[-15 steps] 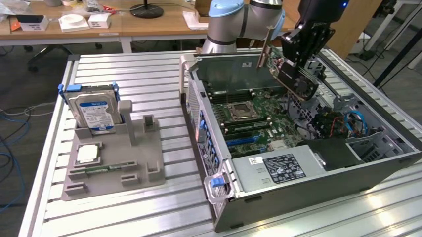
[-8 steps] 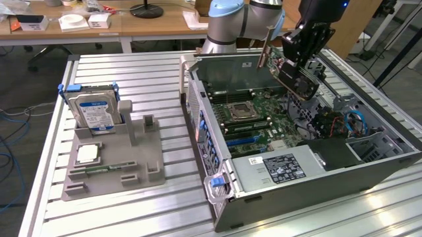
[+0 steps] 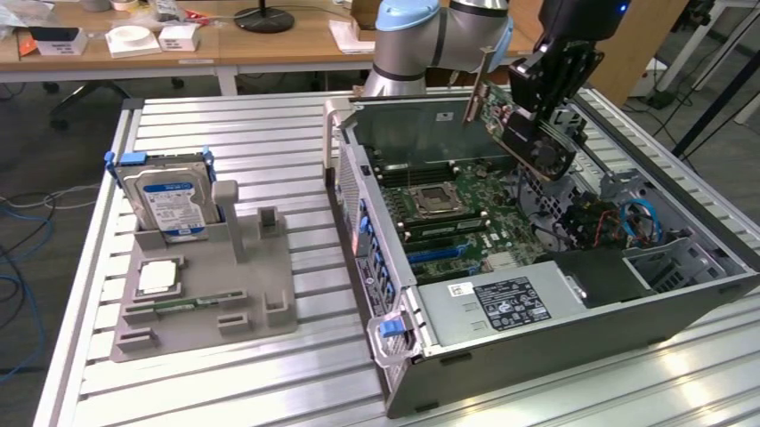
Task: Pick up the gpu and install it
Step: 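Insert the gpu into the slot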
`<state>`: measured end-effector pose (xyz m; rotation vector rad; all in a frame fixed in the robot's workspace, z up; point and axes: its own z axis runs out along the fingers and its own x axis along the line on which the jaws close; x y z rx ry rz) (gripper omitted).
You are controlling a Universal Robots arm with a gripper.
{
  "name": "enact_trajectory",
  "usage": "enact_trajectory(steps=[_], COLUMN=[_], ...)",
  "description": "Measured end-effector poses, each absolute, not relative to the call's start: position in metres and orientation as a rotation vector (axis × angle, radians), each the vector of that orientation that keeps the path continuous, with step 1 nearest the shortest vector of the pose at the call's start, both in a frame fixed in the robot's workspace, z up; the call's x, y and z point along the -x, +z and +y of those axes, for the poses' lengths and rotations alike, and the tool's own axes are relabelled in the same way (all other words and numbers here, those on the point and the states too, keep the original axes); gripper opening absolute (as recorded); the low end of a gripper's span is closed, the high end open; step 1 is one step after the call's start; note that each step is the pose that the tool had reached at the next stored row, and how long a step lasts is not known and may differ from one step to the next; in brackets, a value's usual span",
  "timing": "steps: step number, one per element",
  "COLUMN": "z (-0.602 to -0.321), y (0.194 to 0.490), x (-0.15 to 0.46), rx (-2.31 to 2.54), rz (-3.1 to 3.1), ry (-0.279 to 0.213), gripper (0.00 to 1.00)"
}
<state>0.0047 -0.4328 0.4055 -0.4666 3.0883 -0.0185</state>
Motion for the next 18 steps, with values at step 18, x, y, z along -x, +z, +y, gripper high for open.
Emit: enact_trajectory(steps=[18], z=[-0.4328], y=[0.4055], x=[-0.0069], rx=[0.503], rz=[3.082], ry=[-0.018], gripper=[0.26])
